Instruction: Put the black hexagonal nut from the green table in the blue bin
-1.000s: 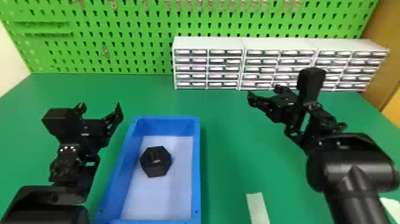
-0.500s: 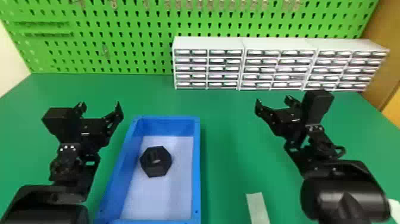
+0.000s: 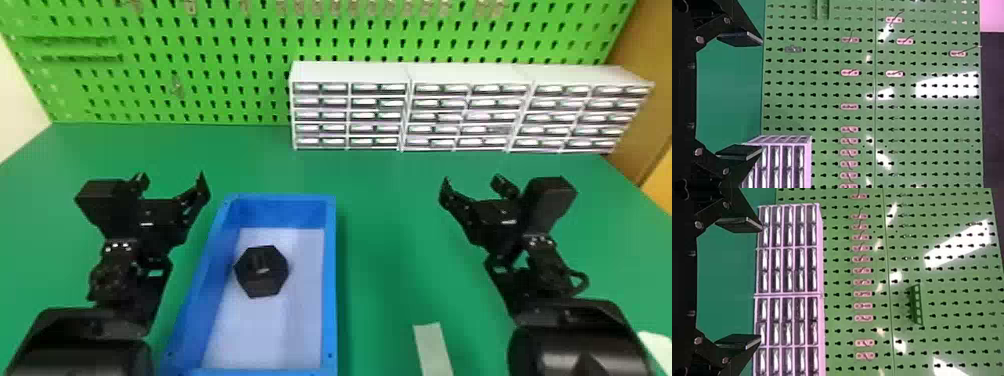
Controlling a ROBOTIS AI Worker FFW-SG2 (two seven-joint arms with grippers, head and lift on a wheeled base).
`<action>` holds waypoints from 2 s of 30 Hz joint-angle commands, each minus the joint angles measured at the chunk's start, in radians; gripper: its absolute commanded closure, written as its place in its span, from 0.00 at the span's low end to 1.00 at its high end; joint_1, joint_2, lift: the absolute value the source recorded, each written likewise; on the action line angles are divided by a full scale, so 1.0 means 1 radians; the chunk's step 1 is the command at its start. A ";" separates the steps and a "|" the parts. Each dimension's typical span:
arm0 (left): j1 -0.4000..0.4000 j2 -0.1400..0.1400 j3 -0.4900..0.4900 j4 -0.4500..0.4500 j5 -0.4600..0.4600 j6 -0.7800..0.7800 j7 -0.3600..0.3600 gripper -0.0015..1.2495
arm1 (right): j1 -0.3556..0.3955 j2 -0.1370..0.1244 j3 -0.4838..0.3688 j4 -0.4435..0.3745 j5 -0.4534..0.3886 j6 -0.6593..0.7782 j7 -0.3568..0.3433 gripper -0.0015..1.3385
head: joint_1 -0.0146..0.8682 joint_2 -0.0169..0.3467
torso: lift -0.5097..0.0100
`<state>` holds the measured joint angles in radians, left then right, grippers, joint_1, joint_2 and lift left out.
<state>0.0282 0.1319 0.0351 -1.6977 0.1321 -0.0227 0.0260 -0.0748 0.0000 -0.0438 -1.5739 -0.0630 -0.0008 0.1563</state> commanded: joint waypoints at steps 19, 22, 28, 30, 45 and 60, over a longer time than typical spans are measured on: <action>0.004 0.000 -0.034 0.018 0.001 0.000 0.000 0.24 | 0.027 0.001 -0.011 0.012 0.042 -0.022 -0.014 0.22 | 0.79 0.19 | 0.79; 0.006 0.000 -0.037 0.018 0.001 0.000 0.000 0.24 | 0.029 0.001 -0.013 0.014 0.042 -0.022 -0.014 0.22 | 0.79 0.19 | 0.79; 0.012 0.000 -0.041 0.018 0.003 0.000 0.000 0.24 | 0.038 0.001 -0.024 0.014 0.051 -0.025 -0.014 0.22 | 0.79 0.19 | 0.79; 0.013 0.000 -0.043 0.018 0.000 0.000 -0.001 0.24 | 0.038 0.001 -0.027 0.014 0.052 -0.025 -0.014 0.22 | 0.79 0.19 | 0.79; 0.021 0.000 -0.040 0.016 -0.003 0.001 -0.001 0.24 | 0.044 0.001 -0.042 0.014 0.062 -0.027 -0.015 0.22 | 0.79 0.19 | 0.79; 0.003 0.002 -0.044 0.016 -0.011 0.001 -0.001 0.24 | 0.043 0.001 -0.051 0.014 0.062 -0.022 -0.015 0.22 | 0.79 0.19 | 0.79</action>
<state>0.0377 0.1323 -0.0066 -1.6813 0.1258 -0.0215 0.0245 -0.0311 0.0000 -0.0894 -1.5600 -0.0015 -0.0234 0.1412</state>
